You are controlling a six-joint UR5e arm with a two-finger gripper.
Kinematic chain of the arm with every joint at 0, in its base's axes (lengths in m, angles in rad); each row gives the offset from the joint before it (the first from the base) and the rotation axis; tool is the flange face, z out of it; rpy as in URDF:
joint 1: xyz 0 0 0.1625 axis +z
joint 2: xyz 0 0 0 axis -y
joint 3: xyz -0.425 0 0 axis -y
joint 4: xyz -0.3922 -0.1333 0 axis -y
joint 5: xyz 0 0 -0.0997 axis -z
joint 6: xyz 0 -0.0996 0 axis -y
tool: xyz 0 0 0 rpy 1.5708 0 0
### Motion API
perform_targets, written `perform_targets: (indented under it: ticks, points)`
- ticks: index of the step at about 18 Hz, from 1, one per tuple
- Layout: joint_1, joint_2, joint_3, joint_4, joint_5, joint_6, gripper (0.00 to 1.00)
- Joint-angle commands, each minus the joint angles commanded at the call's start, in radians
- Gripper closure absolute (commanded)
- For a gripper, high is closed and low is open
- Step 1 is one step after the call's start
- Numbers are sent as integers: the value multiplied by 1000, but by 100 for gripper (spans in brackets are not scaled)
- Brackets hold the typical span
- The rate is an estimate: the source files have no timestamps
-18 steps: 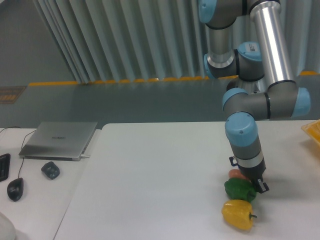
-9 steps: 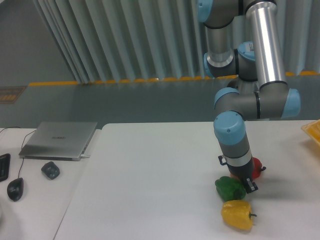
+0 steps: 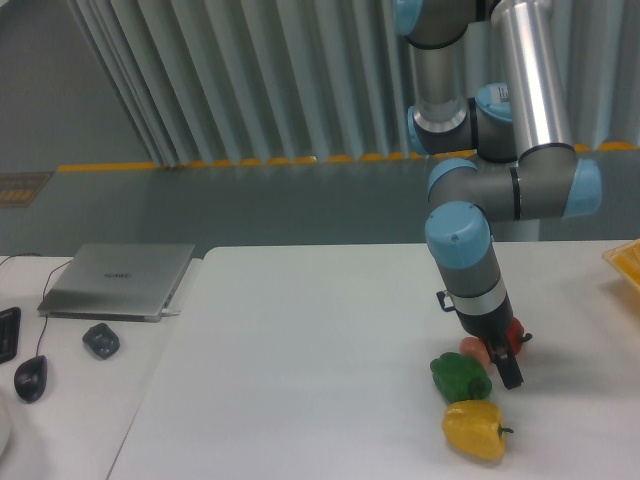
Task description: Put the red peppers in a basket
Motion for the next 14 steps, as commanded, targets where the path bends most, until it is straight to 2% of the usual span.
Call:
perform_targets:
  ticks: [4,7,9,14]
  points:
    - [0,31,-83,2,40,114,0]
    - [-3,60,-127,-3,46,145,0]
    - [-8,61,-129,-28,46,145,0]
    - [-17,58,-146,-28,54,145,0]
